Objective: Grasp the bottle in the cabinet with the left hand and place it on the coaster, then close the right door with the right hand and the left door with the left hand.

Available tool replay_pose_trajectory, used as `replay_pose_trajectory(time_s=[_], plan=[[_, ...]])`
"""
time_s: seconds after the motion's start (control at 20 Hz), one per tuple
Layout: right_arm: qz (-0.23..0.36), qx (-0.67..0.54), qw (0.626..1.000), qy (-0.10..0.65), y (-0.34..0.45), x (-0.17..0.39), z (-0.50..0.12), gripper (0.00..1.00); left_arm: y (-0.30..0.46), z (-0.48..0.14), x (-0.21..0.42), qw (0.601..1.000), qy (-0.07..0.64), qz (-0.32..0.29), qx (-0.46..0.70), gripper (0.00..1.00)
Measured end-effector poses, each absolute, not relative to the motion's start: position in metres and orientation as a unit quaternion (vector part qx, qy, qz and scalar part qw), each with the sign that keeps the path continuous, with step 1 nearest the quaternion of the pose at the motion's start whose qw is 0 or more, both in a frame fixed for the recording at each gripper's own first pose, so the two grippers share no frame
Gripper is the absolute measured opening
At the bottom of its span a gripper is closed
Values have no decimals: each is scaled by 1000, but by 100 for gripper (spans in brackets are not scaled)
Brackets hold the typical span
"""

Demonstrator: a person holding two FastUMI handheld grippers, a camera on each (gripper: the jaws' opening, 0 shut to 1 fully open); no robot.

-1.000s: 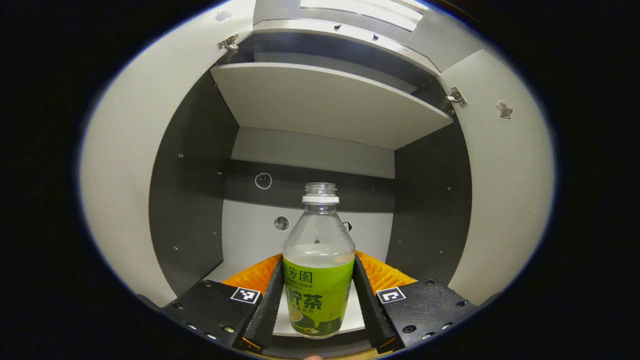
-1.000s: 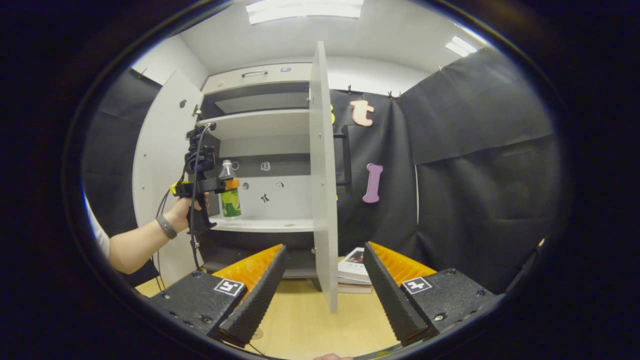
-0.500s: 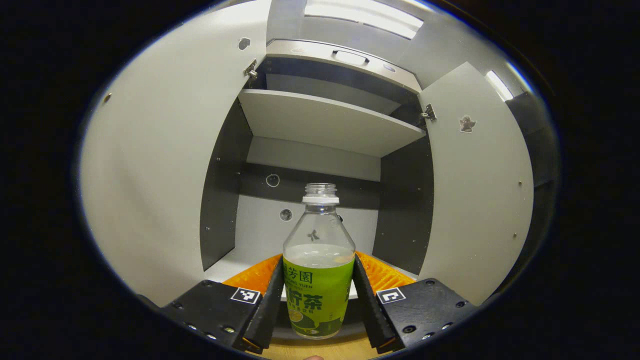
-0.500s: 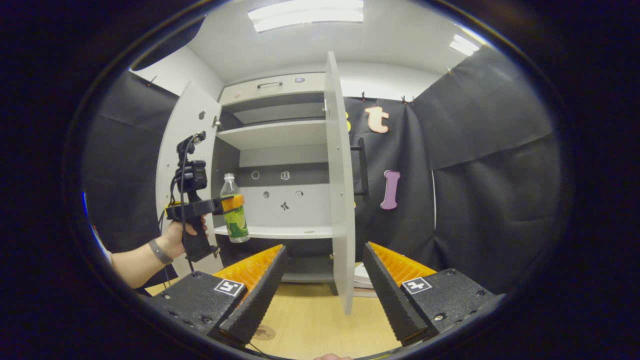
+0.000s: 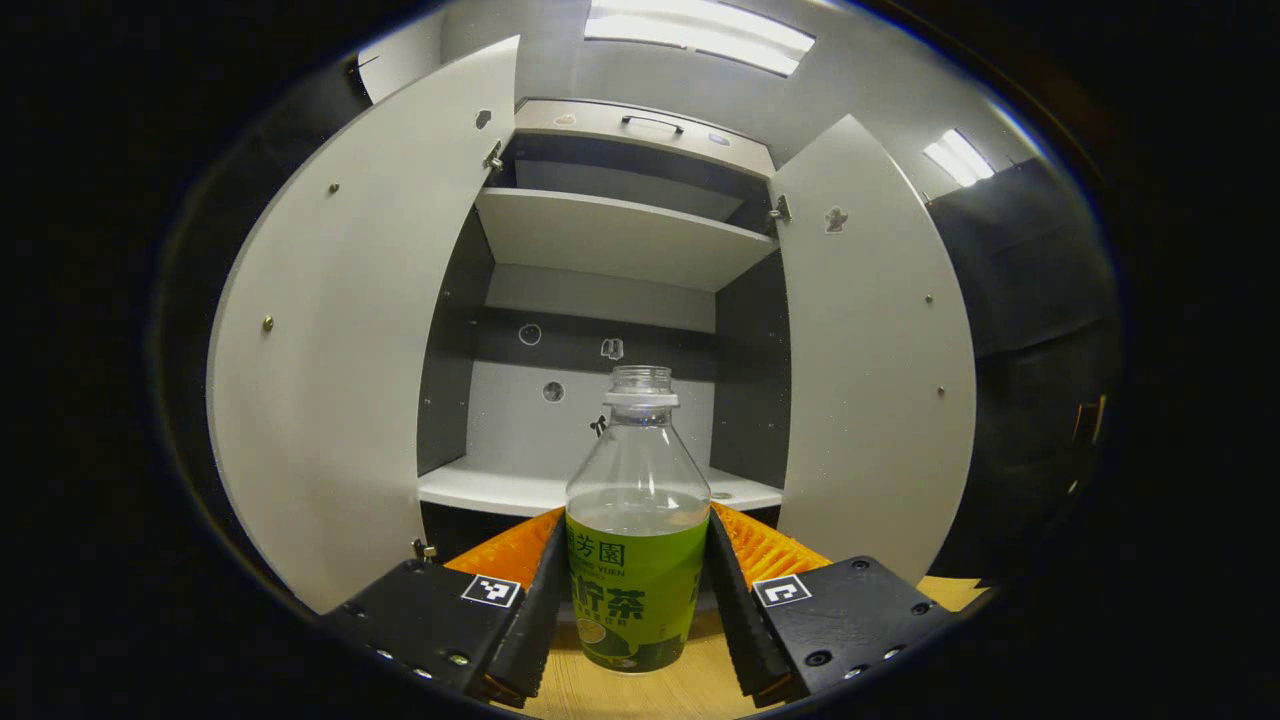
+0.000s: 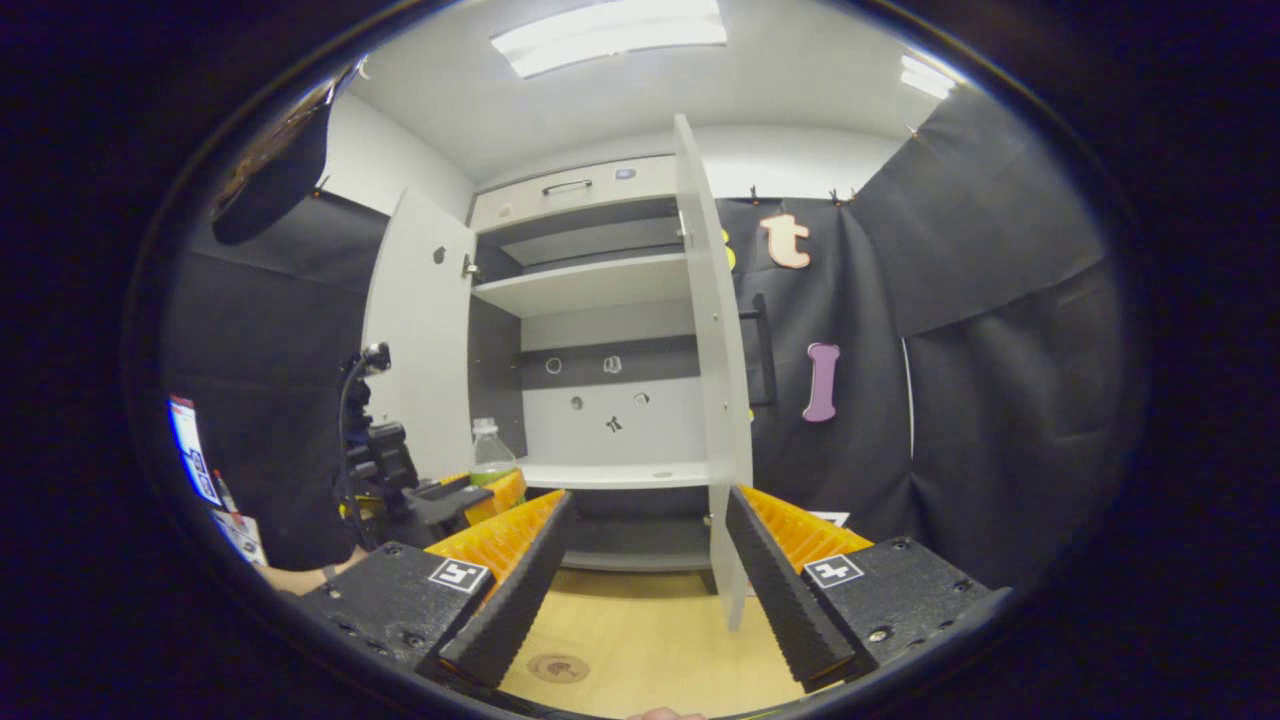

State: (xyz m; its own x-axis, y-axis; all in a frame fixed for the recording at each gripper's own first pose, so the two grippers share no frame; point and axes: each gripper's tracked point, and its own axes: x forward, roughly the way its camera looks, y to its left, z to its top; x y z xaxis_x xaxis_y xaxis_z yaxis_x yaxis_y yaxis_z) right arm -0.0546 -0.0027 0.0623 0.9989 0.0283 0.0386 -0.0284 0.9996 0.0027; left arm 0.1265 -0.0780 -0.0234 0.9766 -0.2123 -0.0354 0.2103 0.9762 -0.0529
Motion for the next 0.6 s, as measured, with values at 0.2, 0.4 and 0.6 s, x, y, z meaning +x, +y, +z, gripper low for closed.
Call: replay_pose_trajectory(time_s=[0.2,0.4,0.6], plan=[[19,-10,999,-34,-3,-61,81,99,-91,-68,90,994,30,-105,-18,69],[27,-12,999,-25,1,-59,84,99,-101,-115,58,994,50,-95,-17,69],[29,-24,999,-21,1,-59,87,96,-106,-156,33,995,59,-76,-7,69]])
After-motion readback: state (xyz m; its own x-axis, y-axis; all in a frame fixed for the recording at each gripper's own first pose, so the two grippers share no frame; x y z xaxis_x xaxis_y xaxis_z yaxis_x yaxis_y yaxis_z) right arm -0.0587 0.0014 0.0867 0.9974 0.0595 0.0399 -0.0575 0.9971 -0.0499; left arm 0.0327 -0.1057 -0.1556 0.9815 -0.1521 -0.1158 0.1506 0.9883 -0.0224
